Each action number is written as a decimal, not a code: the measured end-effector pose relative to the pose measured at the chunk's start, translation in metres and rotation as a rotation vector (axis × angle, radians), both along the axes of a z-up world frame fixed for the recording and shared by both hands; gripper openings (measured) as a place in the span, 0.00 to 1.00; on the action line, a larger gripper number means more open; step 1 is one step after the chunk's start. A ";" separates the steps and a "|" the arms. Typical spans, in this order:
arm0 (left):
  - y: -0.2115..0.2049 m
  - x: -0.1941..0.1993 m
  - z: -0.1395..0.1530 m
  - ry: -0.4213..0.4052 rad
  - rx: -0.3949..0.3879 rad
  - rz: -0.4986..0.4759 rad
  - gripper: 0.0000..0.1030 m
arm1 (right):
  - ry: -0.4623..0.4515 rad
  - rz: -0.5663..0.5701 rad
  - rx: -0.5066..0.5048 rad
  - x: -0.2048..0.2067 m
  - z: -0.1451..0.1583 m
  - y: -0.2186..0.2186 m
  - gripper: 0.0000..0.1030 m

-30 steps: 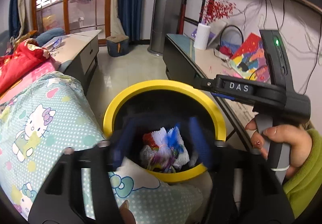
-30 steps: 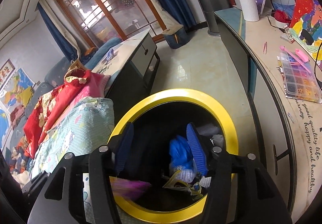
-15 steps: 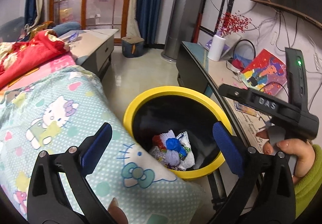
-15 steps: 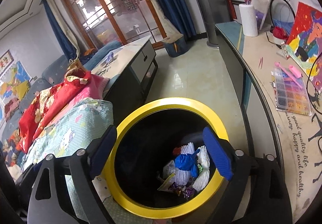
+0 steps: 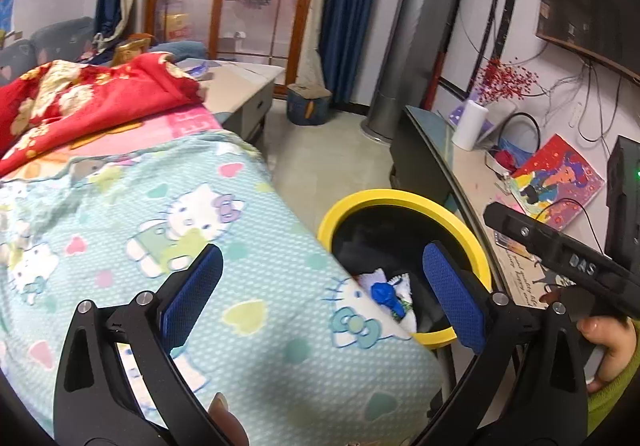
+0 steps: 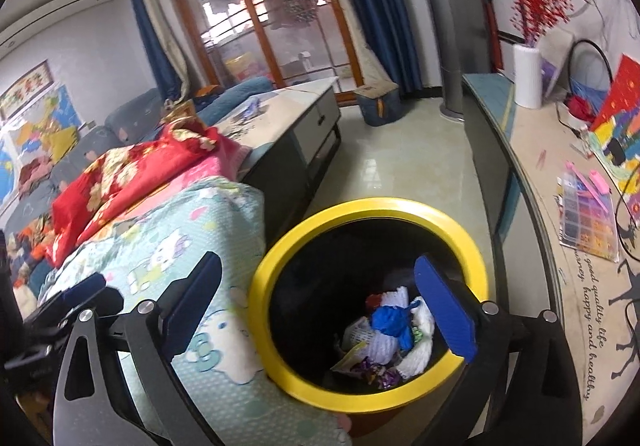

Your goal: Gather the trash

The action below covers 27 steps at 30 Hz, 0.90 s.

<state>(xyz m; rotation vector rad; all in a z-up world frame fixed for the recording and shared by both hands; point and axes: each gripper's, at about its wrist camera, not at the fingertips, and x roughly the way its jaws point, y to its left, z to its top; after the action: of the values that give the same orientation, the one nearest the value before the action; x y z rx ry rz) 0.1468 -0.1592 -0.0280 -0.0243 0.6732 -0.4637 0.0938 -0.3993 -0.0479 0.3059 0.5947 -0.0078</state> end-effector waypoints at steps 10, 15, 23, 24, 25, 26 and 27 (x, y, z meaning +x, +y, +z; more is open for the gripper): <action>0.048 -0.017 0.013 -0.027 0.002 0.111 0.89 | -0.038 0.107 -0.061 -0.013 0.011 0.053 0.94; 0.075 -0.032 0.014 -0.048 -0.002 0.166 0.89 | -0.064 0.155 -0.084 -0.020 0.013 0.076 0.94; 0.108 -0.062 0.020 -0.105 -0.002 0.234 0.89 | -0.140 0.223 -0.111 -0.036 0.018 0.108 0.94; 0.111 -0.066 0.021 -0.113 -0.004 0.245 0.89 | -0.150 0.227 -0.113 -0.039 0.019 0.111 0.94; 0.114 -0.069 0.022 -0.122 -0.004 0.255 0.89 | -0.166 0.234 -0.118 -0.042 0.020 0.116 0.94; 0.117 -0.073 0.023 -0.136 0.000 0.270 0.89 | -0.180 0.239 -0.127 -0.044 0.021 0.120 0.94; 0.120 -0.077 0.024 -0.147 0.004 0.283 0.89 | -0.193 0.243 -0.137 -0.046 0.022 0.124 0.94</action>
<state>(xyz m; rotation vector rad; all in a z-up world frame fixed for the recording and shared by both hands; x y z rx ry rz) 0.0698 -0.0388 -0.0039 -0.0803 0.5166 -0.1896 0.0475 -0.2751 -0.0262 0.0983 0.4341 0.2117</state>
